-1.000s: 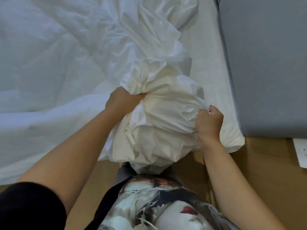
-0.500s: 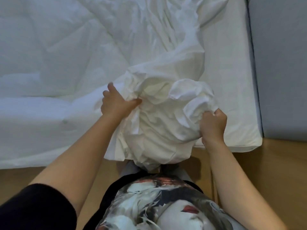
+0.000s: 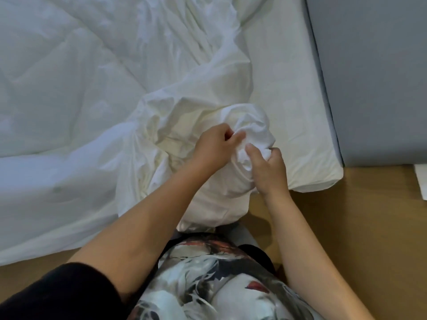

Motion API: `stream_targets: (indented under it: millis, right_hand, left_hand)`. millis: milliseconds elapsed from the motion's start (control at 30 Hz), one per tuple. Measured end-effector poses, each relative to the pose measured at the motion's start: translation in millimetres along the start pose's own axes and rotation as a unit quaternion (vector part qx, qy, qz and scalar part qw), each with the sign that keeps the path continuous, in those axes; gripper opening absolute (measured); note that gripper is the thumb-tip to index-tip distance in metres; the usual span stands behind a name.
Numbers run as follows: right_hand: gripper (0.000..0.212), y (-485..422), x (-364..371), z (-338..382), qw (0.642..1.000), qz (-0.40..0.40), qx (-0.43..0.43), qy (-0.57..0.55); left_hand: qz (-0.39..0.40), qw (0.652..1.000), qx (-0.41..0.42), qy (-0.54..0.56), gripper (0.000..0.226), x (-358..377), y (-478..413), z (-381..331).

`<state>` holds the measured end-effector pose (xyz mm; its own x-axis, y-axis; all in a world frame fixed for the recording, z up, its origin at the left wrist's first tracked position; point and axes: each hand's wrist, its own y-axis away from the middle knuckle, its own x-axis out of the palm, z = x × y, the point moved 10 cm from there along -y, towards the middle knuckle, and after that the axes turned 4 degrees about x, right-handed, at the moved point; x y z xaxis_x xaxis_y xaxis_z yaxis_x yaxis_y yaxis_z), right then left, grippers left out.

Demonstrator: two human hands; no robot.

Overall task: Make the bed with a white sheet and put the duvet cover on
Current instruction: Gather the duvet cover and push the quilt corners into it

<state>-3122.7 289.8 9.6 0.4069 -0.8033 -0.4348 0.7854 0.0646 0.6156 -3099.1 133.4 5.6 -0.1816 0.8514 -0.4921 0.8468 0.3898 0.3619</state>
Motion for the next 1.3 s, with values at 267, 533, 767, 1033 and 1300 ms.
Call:
stream_targets:
  millis: [267,533,767,1033,1300]
  right_hand:
    - [0.08,5.4,25.1,-15.1,0.989,0.15,-0.008,0.01]
    - [0.025,1.7,-6.3,-40.3,0.991,-0.01,-0.008,-0.136]
    - [0.016,25.0,1.0,-100.0,0.965,0.001,0.117,-0.235]
    - [0.058,-6.0,-50.0,-13.3,0.988,-0.09,-0.075,0.105]
    - [0.103,-35.7,40.3,-68.8,0.944,0.093,0.144,0.281]
  left_hand:
    - [-0.154,0.985,-0.027,0.069,0.039,-24.2,1.9,15.3]
    - [-0.016,0.944,0.137,-0.301,0.052,19.3,1.2,-27.4]
    - [0.055,0.919,0.156,-0.358,0.054,43.4,-2.7,-13.6]
    - [0.099,0.915,0.168,-0.353,0.06,57.6,0.8,-2.4]
    - [0.119,0.879,0.211,-0.41,0.059,39.6,24.0,22.5]
